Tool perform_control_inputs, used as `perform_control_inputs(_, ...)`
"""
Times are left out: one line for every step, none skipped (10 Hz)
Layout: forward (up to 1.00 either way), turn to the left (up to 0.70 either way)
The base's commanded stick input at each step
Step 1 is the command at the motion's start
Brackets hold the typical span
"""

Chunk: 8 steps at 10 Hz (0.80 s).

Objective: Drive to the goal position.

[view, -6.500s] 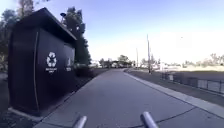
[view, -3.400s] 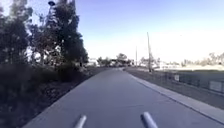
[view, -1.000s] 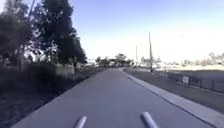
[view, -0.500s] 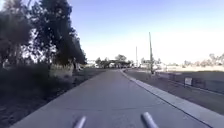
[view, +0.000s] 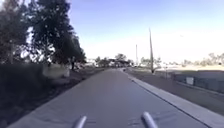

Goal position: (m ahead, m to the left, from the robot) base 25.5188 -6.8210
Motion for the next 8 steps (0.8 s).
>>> perform_control_inputs(0.98,0.00)
perform_control_inputs(0.98,0.00)
perform_control_inputs(0.98,0.00)
perform_control_inputs(0.98,0.00)
perform_control_inputs(0.98,0.00)
perform_control_inputs(0.98,0.00)
perform_control_inputs(0.98,0.00)
perform_control_inputs(0.98,0.00)
